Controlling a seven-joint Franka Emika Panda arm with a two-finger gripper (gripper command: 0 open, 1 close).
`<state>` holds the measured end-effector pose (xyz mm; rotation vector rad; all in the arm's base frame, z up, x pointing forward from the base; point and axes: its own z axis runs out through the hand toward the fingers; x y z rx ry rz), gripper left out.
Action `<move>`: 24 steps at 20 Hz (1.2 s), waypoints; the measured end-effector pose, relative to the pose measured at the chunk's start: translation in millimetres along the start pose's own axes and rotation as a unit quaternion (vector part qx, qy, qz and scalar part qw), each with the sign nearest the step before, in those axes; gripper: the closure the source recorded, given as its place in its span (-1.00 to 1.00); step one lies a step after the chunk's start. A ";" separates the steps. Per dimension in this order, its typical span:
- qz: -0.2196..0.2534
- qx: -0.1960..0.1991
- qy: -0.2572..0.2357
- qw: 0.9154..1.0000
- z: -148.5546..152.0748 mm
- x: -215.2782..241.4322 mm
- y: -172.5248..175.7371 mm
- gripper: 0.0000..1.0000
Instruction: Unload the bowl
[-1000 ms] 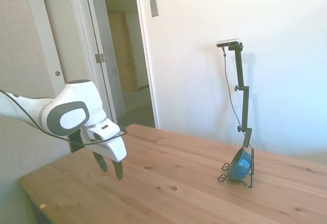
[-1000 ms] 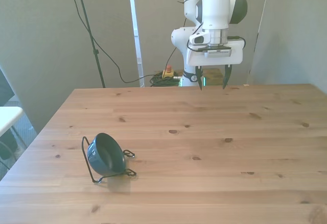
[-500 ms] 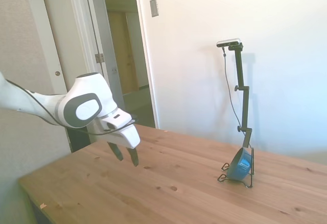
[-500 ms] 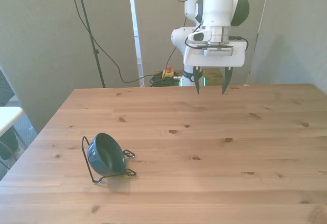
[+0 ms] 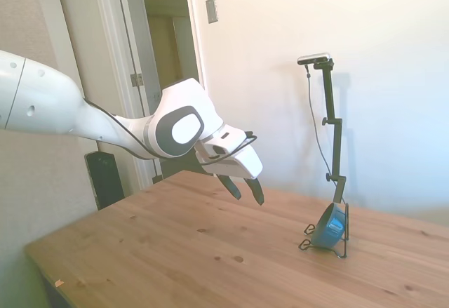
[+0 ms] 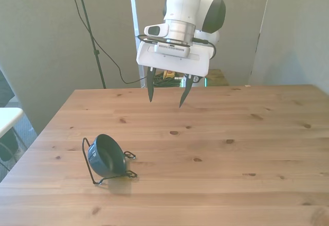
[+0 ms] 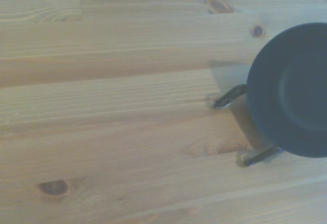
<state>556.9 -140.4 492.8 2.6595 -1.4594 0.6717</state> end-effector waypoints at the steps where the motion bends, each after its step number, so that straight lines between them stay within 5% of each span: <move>1: -0.004 -0.001 0.001 1.000 0.2 -0.7 -1.1 -1.00; 6: -0.012 -0.029 0.025 0.999 21.3 -5.7 -18.9 -1.00; 24: 0.045 -0.096 0.134 0.985 89.9 121.2 -14.8 -1.00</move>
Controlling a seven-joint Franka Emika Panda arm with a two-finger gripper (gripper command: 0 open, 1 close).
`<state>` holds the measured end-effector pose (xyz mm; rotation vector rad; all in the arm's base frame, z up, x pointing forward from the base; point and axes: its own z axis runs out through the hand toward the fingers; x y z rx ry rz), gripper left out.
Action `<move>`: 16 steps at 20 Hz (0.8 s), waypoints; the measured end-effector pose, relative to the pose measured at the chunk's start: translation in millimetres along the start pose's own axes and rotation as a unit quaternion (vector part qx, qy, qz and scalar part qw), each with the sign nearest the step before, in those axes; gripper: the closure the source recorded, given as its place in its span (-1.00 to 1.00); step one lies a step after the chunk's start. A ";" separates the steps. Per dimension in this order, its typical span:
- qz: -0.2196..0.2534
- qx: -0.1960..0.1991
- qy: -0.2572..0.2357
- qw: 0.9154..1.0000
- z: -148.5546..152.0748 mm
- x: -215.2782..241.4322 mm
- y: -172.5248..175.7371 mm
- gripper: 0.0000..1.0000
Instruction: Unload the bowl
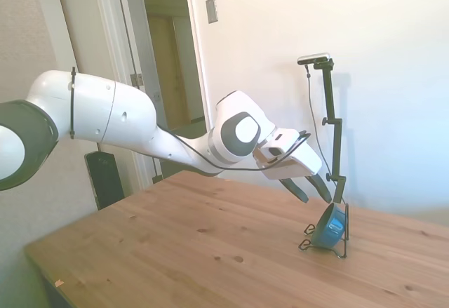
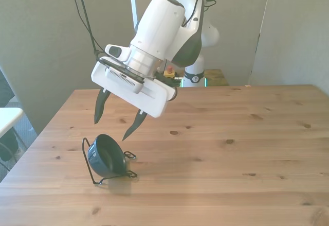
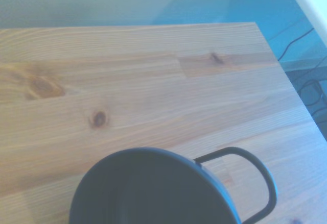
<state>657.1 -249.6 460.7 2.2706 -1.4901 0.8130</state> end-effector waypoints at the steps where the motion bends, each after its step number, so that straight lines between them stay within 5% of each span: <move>1: 0.000 -0.005 0.000 1.000 3.4 0.3 0.4 -1.00; 16: 0.011 -0.034 0.006 0.999 30.9 2.5 -11.1 -1.00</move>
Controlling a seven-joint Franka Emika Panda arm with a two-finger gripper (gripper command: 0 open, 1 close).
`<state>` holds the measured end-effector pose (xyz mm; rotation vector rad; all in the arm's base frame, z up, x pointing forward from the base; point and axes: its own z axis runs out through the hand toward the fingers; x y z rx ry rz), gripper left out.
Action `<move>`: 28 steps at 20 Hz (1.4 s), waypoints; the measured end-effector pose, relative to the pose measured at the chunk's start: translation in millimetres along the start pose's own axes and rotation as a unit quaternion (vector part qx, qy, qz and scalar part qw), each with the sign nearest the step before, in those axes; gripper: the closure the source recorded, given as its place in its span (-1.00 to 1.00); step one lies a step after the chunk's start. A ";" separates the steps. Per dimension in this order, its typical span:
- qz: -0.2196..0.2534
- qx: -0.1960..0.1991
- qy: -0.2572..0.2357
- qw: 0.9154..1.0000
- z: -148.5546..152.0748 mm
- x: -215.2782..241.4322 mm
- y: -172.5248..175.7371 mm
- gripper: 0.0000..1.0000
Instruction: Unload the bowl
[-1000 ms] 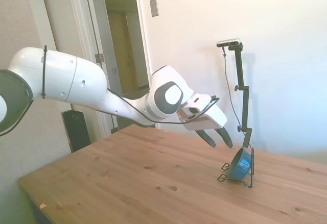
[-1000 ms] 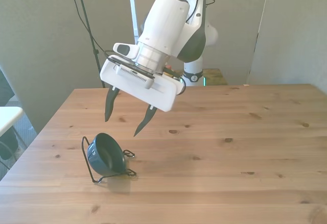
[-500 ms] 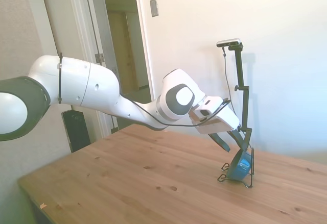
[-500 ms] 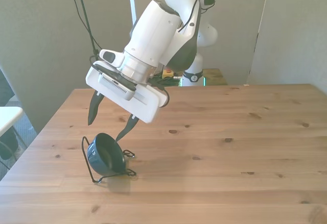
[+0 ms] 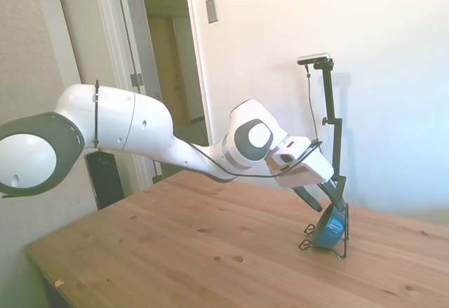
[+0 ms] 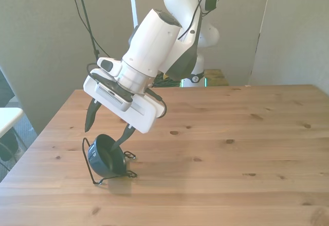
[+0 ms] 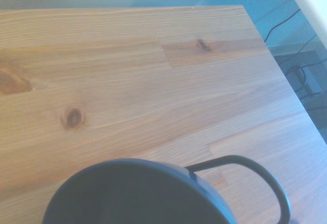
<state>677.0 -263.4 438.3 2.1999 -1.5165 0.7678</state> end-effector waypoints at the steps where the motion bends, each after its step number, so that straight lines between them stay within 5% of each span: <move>1: 0.001 -0.001 0.000 1.000 0.4 -0.3 0.0 -1.00; 14: 0.002 -0.016 0.003 1.000 9.4 -7.0 -6.4 -1.00; 15: 0.003 -0.017 0.003 1.000 10.8 -6.9 -5.9 1.00; 28: 0.002 -0.022 0.011 1.000 11.7 -4.6 -6.2 1.00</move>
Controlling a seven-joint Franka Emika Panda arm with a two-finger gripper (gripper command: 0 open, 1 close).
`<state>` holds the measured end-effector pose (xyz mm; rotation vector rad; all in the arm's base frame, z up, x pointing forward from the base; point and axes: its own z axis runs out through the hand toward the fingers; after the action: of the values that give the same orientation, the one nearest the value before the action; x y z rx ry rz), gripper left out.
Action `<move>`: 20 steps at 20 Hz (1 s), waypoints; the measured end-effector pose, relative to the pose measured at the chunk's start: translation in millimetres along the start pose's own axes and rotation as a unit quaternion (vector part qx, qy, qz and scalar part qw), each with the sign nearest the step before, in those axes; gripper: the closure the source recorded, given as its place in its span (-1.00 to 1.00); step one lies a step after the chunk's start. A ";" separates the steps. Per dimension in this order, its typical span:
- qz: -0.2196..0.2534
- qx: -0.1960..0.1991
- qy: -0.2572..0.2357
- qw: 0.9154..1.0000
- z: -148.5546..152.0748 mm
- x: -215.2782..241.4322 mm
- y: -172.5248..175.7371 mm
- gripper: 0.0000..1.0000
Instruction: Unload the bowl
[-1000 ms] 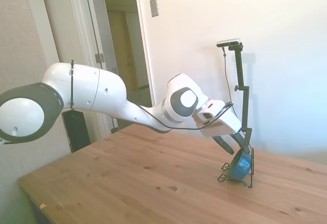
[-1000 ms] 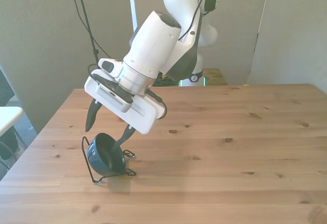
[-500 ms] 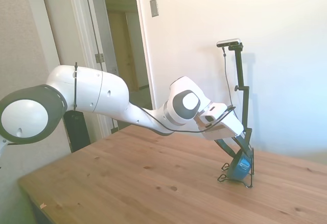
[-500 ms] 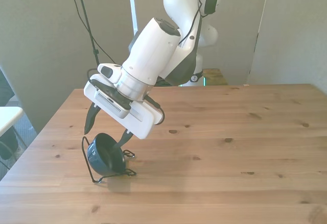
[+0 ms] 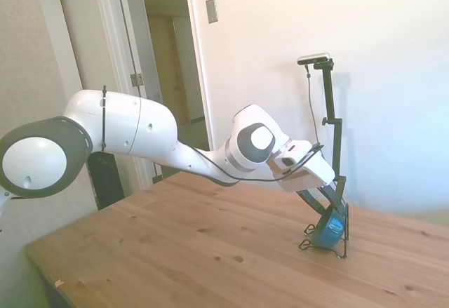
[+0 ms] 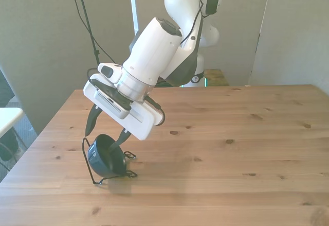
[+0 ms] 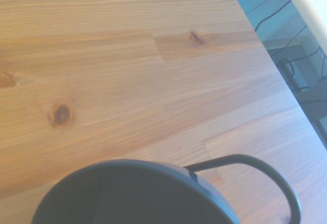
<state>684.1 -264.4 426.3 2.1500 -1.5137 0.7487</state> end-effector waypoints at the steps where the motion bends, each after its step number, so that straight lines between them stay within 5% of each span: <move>1: 0.000 -0.002 0.000 1.000 0.3 0.0 0.2 1.00; 20: -0.009 -0.033 0.022 0.999 11.4 -0.5 4.2 1.00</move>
<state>682.3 -272.3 417.3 2.0828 -1.4746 0.7242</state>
